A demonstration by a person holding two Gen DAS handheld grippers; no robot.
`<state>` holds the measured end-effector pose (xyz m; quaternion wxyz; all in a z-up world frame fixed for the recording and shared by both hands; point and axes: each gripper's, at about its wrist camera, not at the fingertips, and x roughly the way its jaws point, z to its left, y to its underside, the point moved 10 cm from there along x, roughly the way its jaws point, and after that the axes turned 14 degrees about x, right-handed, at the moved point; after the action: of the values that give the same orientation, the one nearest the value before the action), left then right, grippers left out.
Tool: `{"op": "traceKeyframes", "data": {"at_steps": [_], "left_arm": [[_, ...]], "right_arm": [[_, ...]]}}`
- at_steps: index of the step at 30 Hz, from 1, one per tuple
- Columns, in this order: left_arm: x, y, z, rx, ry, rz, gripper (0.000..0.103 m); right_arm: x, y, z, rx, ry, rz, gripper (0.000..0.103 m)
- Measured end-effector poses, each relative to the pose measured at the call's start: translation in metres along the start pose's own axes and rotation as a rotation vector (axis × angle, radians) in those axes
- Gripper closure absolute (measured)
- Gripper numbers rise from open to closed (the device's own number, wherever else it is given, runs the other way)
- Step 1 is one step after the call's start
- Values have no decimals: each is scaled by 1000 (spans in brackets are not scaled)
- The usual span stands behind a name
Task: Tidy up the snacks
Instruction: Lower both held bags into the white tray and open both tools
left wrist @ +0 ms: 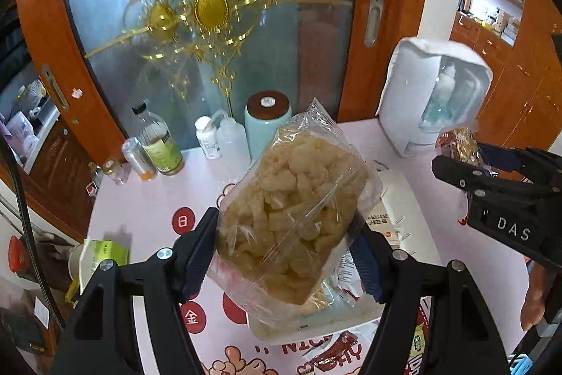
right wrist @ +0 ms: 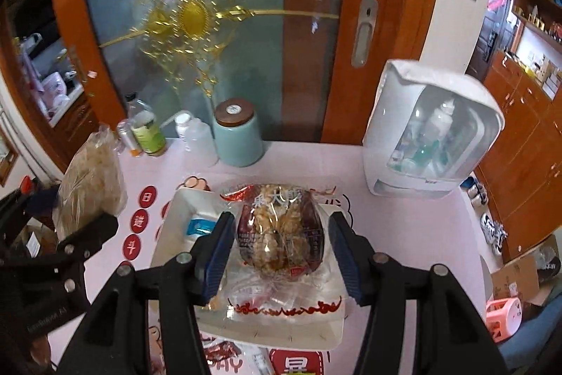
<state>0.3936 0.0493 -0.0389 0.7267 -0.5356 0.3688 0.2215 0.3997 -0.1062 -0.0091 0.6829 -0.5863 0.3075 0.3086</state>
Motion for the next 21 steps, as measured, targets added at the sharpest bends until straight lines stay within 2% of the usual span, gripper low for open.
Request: {"op": "traceKeyframes", "data": {"at_steps": [5, 7, 8, 9, 10, 12, 13, 21], "left_arm": [[33, 6, -2, -4, 6, 55, 31], [43, 9, -5, 0, 24, 71, 20], [47, 9, -6, 1, 31, 74, 9], [50, 11, -7, -1, 36, 75, 1], [53, 11, -7, -6, 35, 76, 1], [57, 12, -7, -17, 31, 77, 1], [58, 13, -7, -20, 31, 80, 1], [46, 23, 0, -53, 11, 86, 1]], "right_arm": [[26, 2, -2, 9, 18, 35, 45], [38, 5, -2, 24, 3, 65, 45], [46, 9, -2, 42, -12, 98, 44], [50, 12, -3, 58, -26, 117, 44], [54, 14, -4, 76, -36, 122, 42], [55, 16, -6, 88, -29, 107, 23], [54, 16, -6, 90, -31, 101, 19], [38, 22, -12, 97, -54, 92, 17]]}}
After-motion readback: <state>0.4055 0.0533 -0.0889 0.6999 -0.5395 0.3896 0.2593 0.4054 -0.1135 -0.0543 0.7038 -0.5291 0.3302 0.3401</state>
